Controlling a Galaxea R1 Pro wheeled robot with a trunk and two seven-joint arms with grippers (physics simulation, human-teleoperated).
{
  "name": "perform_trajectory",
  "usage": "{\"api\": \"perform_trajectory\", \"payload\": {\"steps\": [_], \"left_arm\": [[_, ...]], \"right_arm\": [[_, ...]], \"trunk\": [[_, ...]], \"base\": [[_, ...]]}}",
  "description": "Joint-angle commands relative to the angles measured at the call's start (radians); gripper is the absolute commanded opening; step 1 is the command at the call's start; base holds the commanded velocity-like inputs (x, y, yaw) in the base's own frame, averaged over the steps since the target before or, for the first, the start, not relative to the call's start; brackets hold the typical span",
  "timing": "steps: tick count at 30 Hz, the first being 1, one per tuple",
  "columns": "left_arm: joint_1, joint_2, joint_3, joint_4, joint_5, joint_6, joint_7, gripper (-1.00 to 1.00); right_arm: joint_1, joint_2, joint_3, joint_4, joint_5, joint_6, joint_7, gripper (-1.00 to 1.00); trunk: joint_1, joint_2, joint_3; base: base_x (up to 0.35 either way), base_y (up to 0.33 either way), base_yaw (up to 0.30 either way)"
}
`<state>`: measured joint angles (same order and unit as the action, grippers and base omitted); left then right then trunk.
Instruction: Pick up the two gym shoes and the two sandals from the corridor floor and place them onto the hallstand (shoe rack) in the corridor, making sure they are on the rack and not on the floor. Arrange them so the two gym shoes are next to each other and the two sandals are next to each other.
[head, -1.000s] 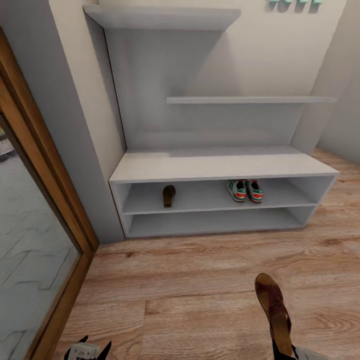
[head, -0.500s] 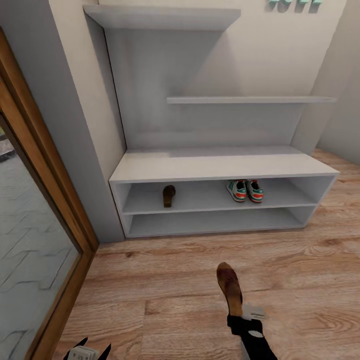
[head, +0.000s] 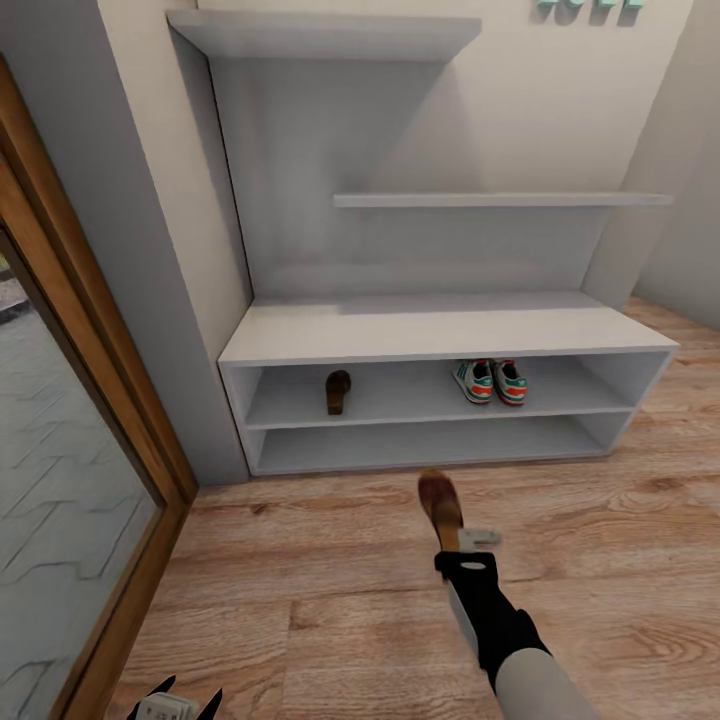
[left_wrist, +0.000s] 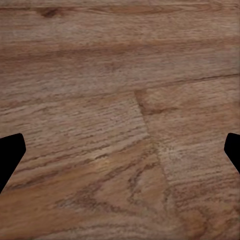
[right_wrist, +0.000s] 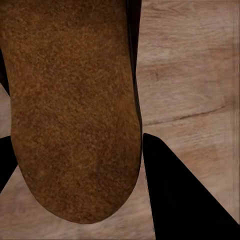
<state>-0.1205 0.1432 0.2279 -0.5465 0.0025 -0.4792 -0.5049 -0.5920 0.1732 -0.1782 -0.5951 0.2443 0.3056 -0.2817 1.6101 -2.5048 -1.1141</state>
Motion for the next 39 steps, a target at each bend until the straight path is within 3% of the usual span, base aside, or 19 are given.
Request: {"api": "perform_trajectory", "payload": {"steps": [1,14,16,19,29,39], "left_arm": [[-0.001,-0.001,0.005,0.001,0.000,-0.001,-0.009,1.00],[-0.001,-0.002,0.004,0.001,-0.001,0.001,-0.009,1.00],[-0.001,-0.004,0.004,0.002,-0.001,0.001,-0.009,1.00],[-0.001,-0.005,0.003,0.002,-0.003,0.002,-0.009,1.00],[-0.001,-0.007,-0.001,0.001,-0.003,0.004,-0.007,1.00],[-0.001,-0.010,-0.002,0.001,-0.003,0.003,-0.007,1.00]], "right_arm": [[-0.008,0.001,-0.004,-0.001,0.006,0.018,-0.005,-1.00],[-0.045,0.001,0.015,-0.009,0.003,0.070,-0.027,-1.00],[-0.046,0.001,0.087,-0.012,0.004,0.069,-0.026,-1.00],[-0.046,0.001,0.137,-0.012,0.004,0.069,-0.027,-1.00],[-0.045,0.001,0.144,-0.012,0.006,0.069,-0.026,-1.00],[-0.045,0.001,0.142,-0.015,0.006,0.069,-0.028,-1.00]], "trunk": [[0.000,0.000,-0.001],[0.000,0.000,-0.001],[0.000,0.000,-0.001],[0.000,0.000,-0.001],[0.000,0.000,-0.001],[0.000,0.000,-0.008]], "base": [[0.000,0.000,0.000],[0.000,0.000,0.000],[0.000,0.000,0.000],[0.000,0.000,0.000],[0.020,0.000,0.000],[0.291,0.000,0.110]]}}
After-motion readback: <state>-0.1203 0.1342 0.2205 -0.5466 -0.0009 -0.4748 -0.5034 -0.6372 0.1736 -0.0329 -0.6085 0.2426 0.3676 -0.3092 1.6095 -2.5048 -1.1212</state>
